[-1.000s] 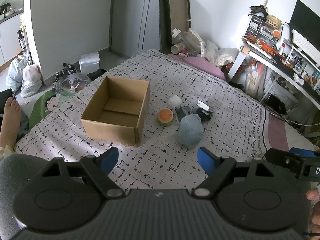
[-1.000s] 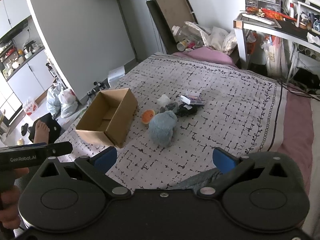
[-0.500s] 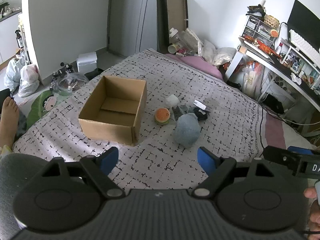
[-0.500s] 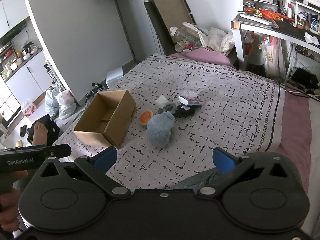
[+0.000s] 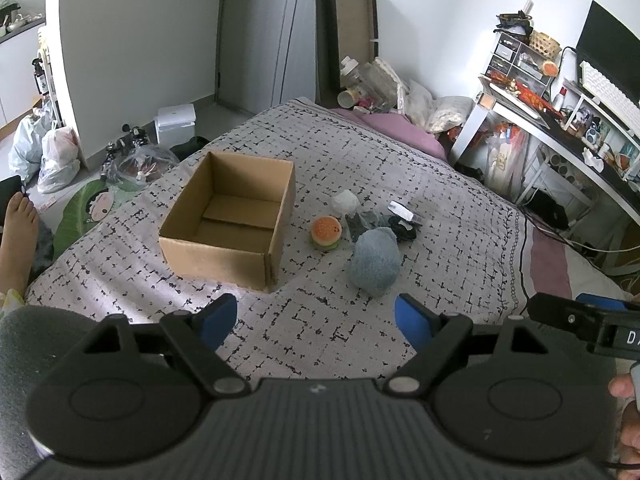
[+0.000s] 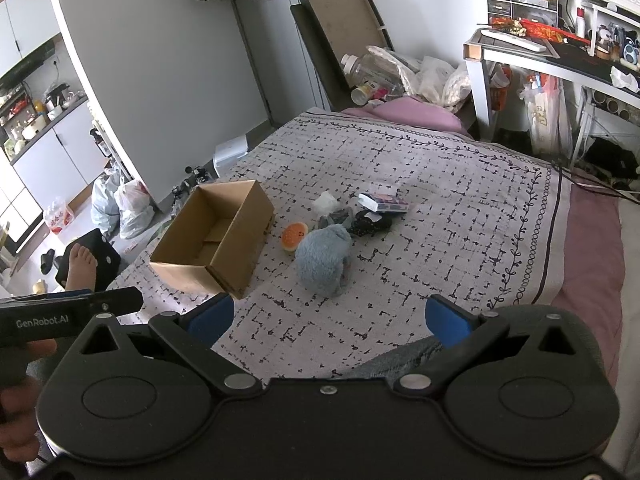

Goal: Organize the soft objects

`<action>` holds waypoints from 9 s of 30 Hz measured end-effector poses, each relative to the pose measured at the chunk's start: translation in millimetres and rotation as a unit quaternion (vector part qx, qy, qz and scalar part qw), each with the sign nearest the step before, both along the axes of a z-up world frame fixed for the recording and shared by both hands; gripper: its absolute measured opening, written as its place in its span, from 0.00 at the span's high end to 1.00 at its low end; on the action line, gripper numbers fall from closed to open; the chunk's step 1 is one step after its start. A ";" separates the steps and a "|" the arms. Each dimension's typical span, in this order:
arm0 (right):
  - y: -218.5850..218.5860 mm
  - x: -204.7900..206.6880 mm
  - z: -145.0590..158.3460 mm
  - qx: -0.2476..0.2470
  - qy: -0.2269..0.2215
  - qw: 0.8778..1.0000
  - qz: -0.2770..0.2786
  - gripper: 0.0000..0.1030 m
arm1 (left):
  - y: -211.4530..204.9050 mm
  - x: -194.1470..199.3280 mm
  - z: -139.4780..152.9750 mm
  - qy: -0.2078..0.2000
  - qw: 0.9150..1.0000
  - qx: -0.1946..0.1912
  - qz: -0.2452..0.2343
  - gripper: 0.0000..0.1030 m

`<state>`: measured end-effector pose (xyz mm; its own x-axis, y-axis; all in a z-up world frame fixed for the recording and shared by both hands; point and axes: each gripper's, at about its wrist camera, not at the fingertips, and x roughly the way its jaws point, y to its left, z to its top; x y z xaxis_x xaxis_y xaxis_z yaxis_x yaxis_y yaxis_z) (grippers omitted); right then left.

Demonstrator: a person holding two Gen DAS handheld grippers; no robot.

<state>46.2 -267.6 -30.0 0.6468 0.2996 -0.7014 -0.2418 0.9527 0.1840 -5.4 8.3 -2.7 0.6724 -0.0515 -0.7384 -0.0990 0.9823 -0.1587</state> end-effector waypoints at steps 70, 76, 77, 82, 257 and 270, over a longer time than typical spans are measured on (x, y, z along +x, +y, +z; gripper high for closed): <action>-39.3 96.1 -65.8 0.092 0.005 0.995 -0.035 0.27 | -26.1 120.1 -70.0 0.015 0.996 -0.055 -0.074 0.46; -46.8 106.2 -83.6 0.130 0.030 0.990 -0.040 0.33 | -37.9 133.3 -84.4 0.035 0.994 -0.064 -0.078 0.58; -47.1 108.8 -86.9 0.130 0.033 0.990 -0.043 0.35 | -40.3 135.5 -87.1 0.039 0.994 -0.066 -0.079 0.58; -53.5 121.8 -99.8 0.154 0.055 0.985 -0.051 0.41 | -54.6 145.5 -96.3 0.049 0.993 -0.065 -0.085 0.67; 195.3 160.3 -129.4 0.166 0.129 0.977 0.021 0.80 | 164.0 164.5 -133.6 0.056 0.974 -0.147 0.164 0.80; 160.3 149.0 -106.8 0.185 0.102 0.977 -0.005 0.56 | 143.6 151.4 -96.1 0.039 0.981 -0.097 0.164 0.50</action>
